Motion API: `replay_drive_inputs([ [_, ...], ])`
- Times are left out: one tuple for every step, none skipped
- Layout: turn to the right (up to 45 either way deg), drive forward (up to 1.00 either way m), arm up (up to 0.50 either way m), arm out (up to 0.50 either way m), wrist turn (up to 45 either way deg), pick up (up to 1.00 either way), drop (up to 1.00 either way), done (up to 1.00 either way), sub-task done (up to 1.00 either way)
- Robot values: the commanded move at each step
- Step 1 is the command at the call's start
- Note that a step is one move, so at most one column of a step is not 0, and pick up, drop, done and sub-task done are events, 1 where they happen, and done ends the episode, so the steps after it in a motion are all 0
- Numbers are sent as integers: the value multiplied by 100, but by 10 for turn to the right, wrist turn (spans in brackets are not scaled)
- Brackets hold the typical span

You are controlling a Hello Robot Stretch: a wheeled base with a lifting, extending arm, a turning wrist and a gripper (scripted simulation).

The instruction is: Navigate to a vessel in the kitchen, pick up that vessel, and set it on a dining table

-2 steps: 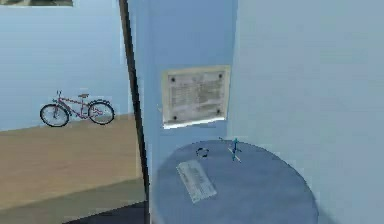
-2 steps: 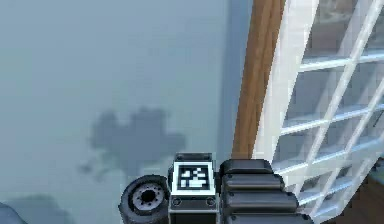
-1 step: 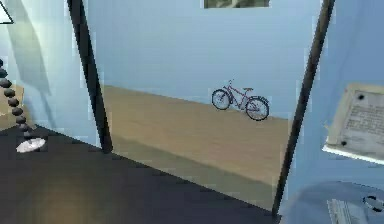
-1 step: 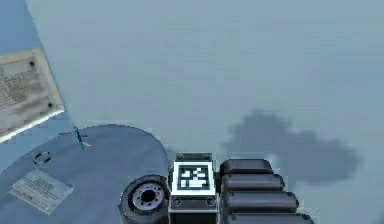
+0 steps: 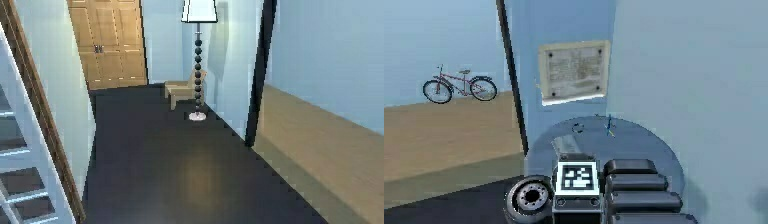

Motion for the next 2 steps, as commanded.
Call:
replay_drive_inputs([
  [-390, 0, 0, 0, 0, 0, 0, 0, 0],
  [450, 0, 0, 0, 0, 0, 0, 0, 0],
])
